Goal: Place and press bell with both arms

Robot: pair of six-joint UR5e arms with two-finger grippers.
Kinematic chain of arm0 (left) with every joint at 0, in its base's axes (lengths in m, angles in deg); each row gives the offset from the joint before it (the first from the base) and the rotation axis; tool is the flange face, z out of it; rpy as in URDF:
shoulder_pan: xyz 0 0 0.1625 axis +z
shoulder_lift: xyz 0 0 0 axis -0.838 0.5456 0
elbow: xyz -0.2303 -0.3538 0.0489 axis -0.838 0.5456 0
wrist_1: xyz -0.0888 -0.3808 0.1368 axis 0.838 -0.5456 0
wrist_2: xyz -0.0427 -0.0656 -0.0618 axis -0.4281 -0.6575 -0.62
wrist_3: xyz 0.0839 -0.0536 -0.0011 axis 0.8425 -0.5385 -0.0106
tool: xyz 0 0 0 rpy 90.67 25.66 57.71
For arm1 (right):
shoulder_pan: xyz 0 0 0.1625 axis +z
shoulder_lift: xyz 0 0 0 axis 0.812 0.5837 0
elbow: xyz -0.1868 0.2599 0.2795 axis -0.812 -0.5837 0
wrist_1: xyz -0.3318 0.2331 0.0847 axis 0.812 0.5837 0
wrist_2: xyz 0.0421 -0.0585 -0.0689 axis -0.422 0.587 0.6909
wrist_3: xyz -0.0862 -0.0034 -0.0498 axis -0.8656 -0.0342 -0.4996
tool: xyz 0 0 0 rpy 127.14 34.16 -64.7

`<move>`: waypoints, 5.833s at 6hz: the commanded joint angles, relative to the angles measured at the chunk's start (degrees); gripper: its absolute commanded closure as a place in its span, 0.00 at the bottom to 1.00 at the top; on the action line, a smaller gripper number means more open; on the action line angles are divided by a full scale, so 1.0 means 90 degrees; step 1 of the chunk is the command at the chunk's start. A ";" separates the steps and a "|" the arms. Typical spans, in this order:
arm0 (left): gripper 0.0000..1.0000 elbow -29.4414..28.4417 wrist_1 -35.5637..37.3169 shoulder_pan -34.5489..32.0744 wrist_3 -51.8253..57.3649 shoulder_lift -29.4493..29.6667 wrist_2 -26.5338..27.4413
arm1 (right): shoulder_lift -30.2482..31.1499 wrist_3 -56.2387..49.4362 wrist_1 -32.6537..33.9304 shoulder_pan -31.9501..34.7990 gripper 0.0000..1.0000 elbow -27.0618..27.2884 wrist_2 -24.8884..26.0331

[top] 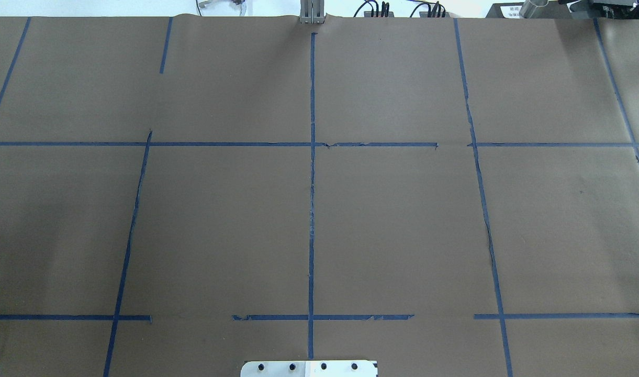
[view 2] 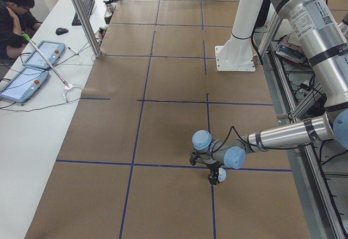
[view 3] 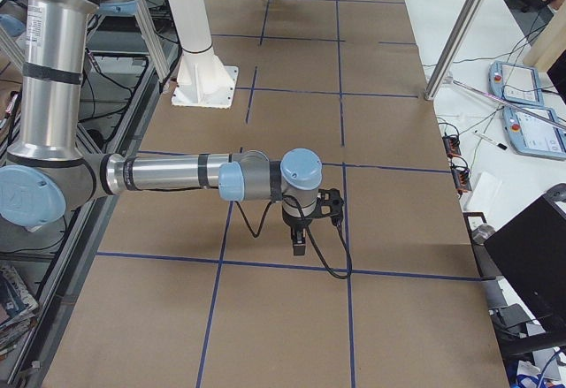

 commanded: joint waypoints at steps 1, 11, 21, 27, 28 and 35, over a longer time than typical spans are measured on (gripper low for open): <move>0.07 -0.0095 0.0000 0.0022 0.0008 0.0065 0.0132 | 0.0005 -0.0002 0.0000 0.0000 0.00 0.0007 0.0000; 0.93 0.1323 -0.0332 -0.1443 -0.0963 0.1251 0.0181 | 0.0200 0.0046 0.0010 0.0010 0.00 0.0310 -0.0020; 0.93 -0.3289 0.2311 0.1230 -0.5282 0.9483 0.1641 | 0.0210 0.0046 0.0010 0.0000 0.00 0.0105 -0.0020; 0.00 -0.4968 0.1465 0.1536 -0.5716 1.0505 0.1666 | 0.0210 0.0037 0.0010 0.0000 0.00 0.0095 0.0000; 0.00 -0.4939 0.1494 0.1517 -0.5725 1.0505 0.1666 | 0.0200 0.0046 0.0010 0.0000 0.00 0.0095 0.0000; 0.00 0.1063 0.3984 -0.0665 -0.2194 0.5680 0.1046 | -0.0528 0.1014 -0.0322 -0.0904 0.00 0.0211 -0.0311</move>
